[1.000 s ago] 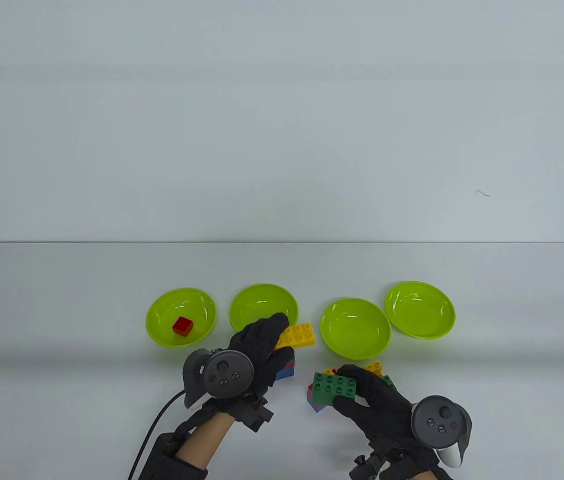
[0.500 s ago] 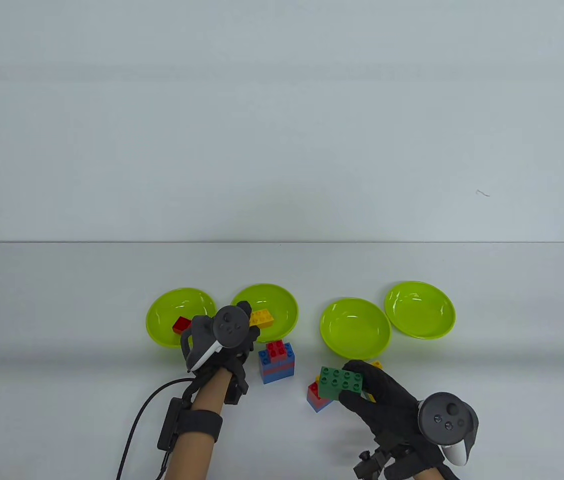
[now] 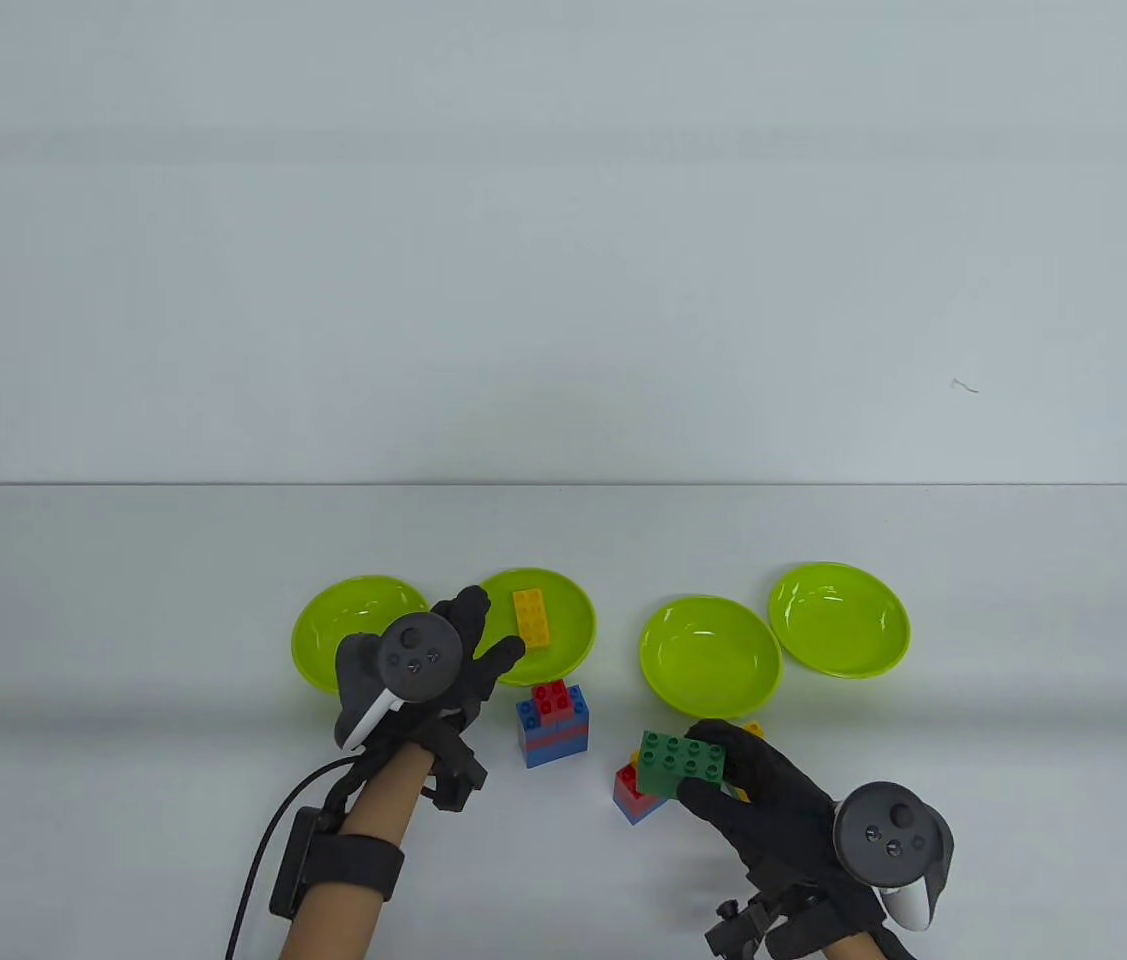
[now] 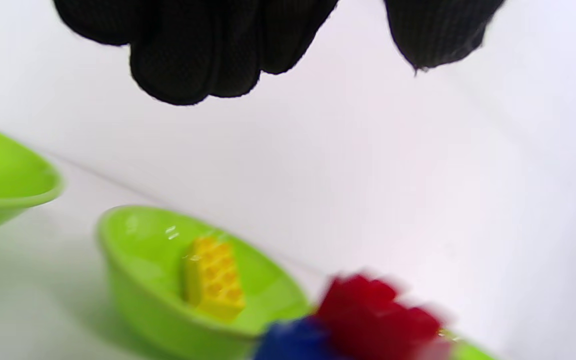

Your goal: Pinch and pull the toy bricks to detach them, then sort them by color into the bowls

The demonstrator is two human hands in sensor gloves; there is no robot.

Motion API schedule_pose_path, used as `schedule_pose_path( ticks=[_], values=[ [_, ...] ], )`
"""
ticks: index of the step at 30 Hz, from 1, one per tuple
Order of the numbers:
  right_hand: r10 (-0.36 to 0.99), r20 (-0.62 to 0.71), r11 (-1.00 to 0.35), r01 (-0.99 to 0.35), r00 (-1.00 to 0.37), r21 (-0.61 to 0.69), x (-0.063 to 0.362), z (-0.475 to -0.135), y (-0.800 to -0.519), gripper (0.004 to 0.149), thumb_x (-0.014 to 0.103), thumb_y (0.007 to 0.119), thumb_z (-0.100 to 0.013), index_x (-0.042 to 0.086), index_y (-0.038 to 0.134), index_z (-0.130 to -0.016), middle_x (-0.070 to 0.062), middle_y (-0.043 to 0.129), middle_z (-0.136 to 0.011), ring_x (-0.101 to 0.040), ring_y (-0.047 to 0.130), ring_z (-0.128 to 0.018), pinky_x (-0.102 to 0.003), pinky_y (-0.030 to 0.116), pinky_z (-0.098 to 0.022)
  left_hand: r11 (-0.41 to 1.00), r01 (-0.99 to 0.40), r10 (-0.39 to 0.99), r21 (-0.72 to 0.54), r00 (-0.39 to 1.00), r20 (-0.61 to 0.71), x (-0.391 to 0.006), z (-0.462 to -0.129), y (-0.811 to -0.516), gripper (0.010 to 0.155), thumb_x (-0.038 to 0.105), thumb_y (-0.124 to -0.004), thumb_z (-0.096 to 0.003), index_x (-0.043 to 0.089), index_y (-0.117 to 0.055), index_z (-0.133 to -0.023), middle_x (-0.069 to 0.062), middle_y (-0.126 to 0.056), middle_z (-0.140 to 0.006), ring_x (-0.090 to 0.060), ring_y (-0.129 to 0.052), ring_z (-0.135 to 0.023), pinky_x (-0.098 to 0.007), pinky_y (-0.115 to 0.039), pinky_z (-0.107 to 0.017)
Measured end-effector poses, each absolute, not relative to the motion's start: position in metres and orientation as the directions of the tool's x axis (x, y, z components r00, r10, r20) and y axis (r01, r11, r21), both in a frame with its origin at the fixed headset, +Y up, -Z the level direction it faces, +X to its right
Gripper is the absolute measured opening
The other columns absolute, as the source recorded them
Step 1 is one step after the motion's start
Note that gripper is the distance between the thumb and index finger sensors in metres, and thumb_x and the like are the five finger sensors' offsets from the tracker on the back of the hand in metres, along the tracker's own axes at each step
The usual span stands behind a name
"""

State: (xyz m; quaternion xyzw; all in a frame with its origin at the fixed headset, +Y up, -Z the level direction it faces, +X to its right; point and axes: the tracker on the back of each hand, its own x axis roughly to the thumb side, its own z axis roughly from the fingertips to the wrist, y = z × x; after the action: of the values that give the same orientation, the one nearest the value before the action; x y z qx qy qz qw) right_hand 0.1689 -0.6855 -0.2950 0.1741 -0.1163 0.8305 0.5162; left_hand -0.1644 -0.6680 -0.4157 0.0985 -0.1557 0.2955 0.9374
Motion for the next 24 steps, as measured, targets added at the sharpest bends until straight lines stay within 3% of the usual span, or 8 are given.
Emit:
schedule_pose_path(
  ticks=[4, 8, 16, 24],
  values=[
    [0.828, 0.415, -0.413, -0.911, -0.376, -0.002, 0.166, -0.293, -0.682, 0.062, 0.042, 0.079, -0.051, 0.005, 0.067, -0.099, -0.019, 0.082, -0.092, -0.039, 0.086, -0.078, -0.055, 0.065, -0.066, 0.723, -0.691, 0.607, -0.007, 0.63, 0.484, -0.151, -0.371, -0.651, 0.078, 0.054, -0.066, -0.053, -0.002, -0.057, -0.106, -0.033, -0.071, -0.099, -0.049, -0.079, -0.085, -0.063, -0.06, -0.065],
    [0.845, 0.412, -0.377, -0.926, -0.34, 0.01, 0.165, -0.292, -0.682, 0.062, 0.043, 0.079, -0.051, 0.005, 0.067, -0.099, -0.019, 0.082, -0.092, -0.039, 0.086, -0.079, -0.055, 0.065, -0.066, 0.645, -0.749, 0.692, -0.154, 0.486, 0.534, -0.129, -0.338, -0.663, 0.08, 0.056, -0.066, -0.0528, -0.004, -0.057, -0.106, -0.034, -0.072, -0.099, -0.05, -0.08, -0.085, -0.063, -0.061, -0.064],
    [0.872, 0.411, -0.323, -0.943, -0.266, 0.075, 0.157, -0.289, -0.684, 0.062, 0.043, 0.078, -0.051, 0.005, 0.067, -0.099, -0.019, 0.082, -0.092, -0.039, 0.086, -0.078, -0.055, 0.065, -0.065, 0.508, -0.741, 0.806, -0.439, 0.231, 0.545, -0.089, -0.316, -0.693, 0.087, 0.056, -0.069, -0.051, -0.004, -0.046, -0.109, -0.032, -0.065, -0.102, -0.047, -0.077, -0.088, -0.061, -0.06, -0.066],
    [0.887, 0.41, -0.284, -0.951, -0.213, 0.121, 0.153, -0.288, -0.686, 0.062, 0.043, 0.078, -0.051, 0.005, 0.067, -0.099, -0.018, 0.082, -0.092, -0.038, 0.087, -0.078, -0.055, 0.065, -0.066, 0.44, -0.856, 0.802, -0.272, 0.238, 0.548, -0.09, -0.307, -0.696, 0.073, 0.048, -0.075, -0.0485, -0.001, -0.061, -0.101, -0.025, -0.08, -0.087, -0.036, -0.09, -0.073, -0.056, -0.069, -0.06]
  ],
)
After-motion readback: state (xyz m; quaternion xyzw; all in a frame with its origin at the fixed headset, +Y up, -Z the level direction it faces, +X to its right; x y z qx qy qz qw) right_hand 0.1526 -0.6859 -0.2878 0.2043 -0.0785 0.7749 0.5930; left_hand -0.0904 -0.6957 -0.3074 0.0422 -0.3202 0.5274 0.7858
